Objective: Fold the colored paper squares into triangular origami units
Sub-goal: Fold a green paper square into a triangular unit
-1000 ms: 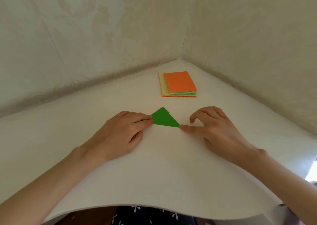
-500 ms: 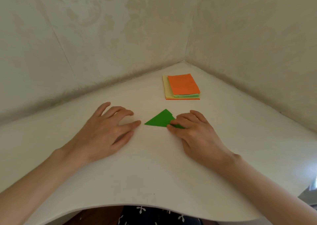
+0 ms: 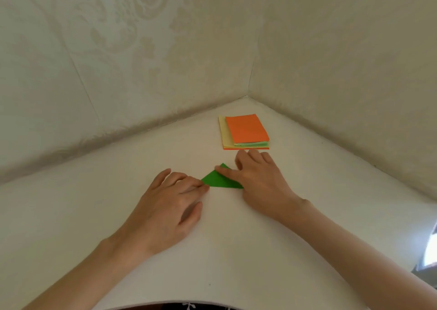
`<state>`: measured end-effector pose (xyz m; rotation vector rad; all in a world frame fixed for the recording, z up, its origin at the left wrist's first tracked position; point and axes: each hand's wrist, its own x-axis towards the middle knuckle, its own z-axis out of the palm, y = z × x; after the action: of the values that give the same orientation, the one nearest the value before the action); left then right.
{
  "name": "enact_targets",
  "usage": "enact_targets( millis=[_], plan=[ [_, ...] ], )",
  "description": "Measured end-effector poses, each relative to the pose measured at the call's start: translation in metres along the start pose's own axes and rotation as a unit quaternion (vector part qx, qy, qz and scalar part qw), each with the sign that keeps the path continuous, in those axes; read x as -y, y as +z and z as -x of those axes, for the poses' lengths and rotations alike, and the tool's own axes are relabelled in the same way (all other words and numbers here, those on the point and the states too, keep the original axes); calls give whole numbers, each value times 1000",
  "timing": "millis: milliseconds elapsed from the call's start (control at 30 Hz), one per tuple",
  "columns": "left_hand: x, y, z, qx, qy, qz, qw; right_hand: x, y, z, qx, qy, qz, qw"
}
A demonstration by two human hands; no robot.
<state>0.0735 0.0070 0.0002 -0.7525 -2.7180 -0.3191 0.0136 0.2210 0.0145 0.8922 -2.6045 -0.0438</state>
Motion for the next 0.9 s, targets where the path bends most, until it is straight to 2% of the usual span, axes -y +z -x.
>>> enact_targets(
  millis=[67, 133, 233, 367, 500, 600, 667, 700, 800, 900],
  plan=[
    [1, 1, 0, -5, 0, 3, 1000, -12, -3, 0, 3, 30, 3, 1000],
    [2, 1, -1, -5, -4, 15, 1000, -14, -7, -2, 38, 63, -20, 997],
    [1, 2, 0, 5, -12, 31, 999, 6, -10, 4, 102, 173, -123, 972],
    [2, 5, 9, 12, -11, 10, 1000, 28, -7, 7, 88, 220, -197, 951],
    [5, 5, 14, 4, -8, 57, 998, 30, -9, -2, 73, 274, -346, 894],
    [0, -2, 1, -51, -128, 225, 965, 32, -11, -3, 38, 298, -446, 843],
    [-2, -5, -16, -83, -210, 284, 932, 32, -12, 0, 4, 314, -501, 807],
    [-4, -6, -24, -71, -234, 303, 921, 31, -14, 1, -13, 321, -524, 789],
    [-16, -5, -48, -39, -221, 350, 910, 18, -18, 6, -44, 343, -591, 729],
    [-31, -2, -68, -16, -203, 431, 879, -2, -24, 17, -78, 369, -589, 714]
  ],
)
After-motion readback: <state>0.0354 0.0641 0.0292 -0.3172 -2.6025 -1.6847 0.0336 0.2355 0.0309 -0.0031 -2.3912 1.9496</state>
